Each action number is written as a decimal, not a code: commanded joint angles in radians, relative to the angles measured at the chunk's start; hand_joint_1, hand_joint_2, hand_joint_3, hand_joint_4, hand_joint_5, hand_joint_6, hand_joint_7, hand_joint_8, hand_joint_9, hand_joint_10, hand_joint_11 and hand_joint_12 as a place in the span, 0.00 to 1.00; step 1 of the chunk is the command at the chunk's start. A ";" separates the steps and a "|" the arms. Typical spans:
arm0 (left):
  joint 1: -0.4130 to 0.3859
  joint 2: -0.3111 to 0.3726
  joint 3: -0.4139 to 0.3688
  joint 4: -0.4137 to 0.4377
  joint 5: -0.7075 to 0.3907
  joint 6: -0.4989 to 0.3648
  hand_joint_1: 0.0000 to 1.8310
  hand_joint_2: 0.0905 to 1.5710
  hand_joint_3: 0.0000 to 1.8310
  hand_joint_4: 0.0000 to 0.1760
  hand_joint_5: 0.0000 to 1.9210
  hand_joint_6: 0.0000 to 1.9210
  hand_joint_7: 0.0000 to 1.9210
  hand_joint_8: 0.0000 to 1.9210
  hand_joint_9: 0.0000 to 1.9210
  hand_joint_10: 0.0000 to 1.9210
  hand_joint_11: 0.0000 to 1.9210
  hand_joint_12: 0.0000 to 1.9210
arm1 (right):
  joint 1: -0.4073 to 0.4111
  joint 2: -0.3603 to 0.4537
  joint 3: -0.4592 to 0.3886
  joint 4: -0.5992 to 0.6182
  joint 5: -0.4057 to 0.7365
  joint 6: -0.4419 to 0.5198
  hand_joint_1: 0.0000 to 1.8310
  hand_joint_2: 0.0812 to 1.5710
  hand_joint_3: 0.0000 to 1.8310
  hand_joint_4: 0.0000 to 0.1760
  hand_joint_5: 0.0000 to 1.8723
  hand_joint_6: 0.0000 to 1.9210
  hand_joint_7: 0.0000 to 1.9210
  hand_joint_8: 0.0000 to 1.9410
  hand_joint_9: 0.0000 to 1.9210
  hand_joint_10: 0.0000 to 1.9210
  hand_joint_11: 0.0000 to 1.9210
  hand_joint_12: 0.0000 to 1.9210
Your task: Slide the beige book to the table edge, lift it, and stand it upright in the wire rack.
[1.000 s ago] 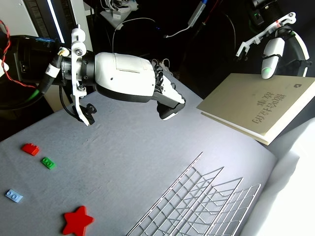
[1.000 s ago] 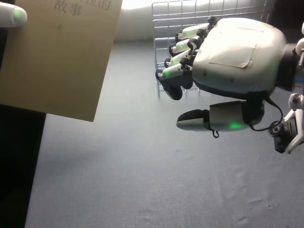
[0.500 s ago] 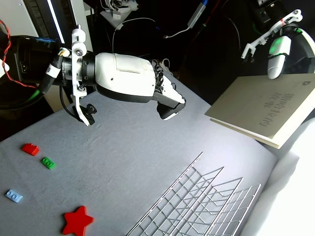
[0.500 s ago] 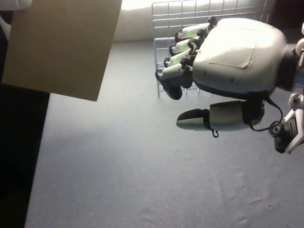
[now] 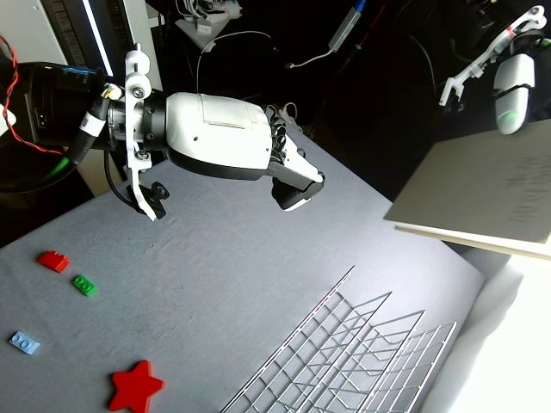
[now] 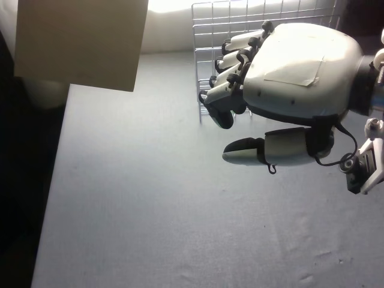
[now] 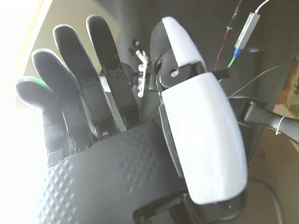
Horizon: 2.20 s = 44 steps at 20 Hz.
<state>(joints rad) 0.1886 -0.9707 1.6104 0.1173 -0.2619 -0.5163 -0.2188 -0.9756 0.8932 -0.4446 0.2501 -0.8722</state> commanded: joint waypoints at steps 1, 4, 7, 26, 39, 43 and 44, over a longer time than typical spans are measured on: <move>-0.019 0.002 0.009 -0.039 -0.133 -0.015 0.75 0.71 0.00 0.00 0.43 0.52 0.49 0.55 0.49 0.68 0.41 0.74 | 0.007 0.004 -0.002 0.013 0.114 -0.003 0.23 0.77 0.00 0.00 0.34 0.54 0.36 0.58 0.28 0.78 0.19 1.00; -0.025 -0.017 0.004 -0.066 -0.166 -0.013 0.75 0.71 0.00 0.00 0.43 0.52 0.49 0.55 0.48 0.68 0.41 0.75 | 0.007 0.004 -0.002 0.013 0.114 -0.003 0.23 0.77 0.00 0.00 0.34 0.55 0.35 0.61 0.27 0.81 0.20 1.00; -0.033 -0.033 -0.004 -0.091 -0.178 -0.013 0.75 0.70 0.00 0.00 0.43 0.52 0.50 0.53 0.49 0.67 0.42 0.74 | 0.007 0.004 -0.002 0.013 0.114 -0.003 0.22 0.78 0.00 0.00 0.34 0.55 0.35 0.60 0.28 0.79 0.19 1.00; 0.012 -0.071 -0.159 -0.425 -0.303 0.162 0.75 0.70 0.00 0.00 0.43 0.51 0.50 0.54 0.49 0.67 0.41 0.75 | 0.007 0.004 -0.002 0.013 0.118 -0.007 0.25 0.77 0.00 0.00 0.37 0.50 0.38 0.58 0.30 0.79 0.19 1.00; 0.065 -0.115 -0.185 -0.484 -0.430 0.183 0.75 0.70 0.00 0.00 0.42 0.53 0.49 0.54 0.50 0.65 0.42 0.69 | 0.007 0.004 -0.002 0.013 0.130 -0.011 0.25 0.77 0.00 0.00 0.35 0.59 0.37 0.61 0.29 0.81 0.18 1.00; 0.066 -0.130 -0.181 -0.489 -0.444 0.185 0.75 0.69 0.00 0.00 0.43 0.49 0.52 0.53 0.52 0.63 0.42 0.69 | 0.002 0.007 0.001 0.107 0.126 -0.067 0.22 0.79 0.00 0.00 0.35 0.51 0.32 0.67 0.22 0.83 0.14 1.00; 0.067 -0.131 -0.180 -0.493 -0.448 0.187 0.75 0.69 0.00 0.00 0.43 0.49 0.52 0.53 0.52 0.63 0.42 0.69 | -0.004 0.012 0.000 0.108 0.127 -0.066 0.22 0.79 0.00 0.00 0.35 0.51 0.32 0.67 0.22 0.83 0.14 1.00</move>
<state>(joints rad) 0.2577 -1.1076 1.4250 -0.3607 -0.5713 -0.3096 -0.2310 -0.9665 0.8951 -0.3473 0.2810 -0.9390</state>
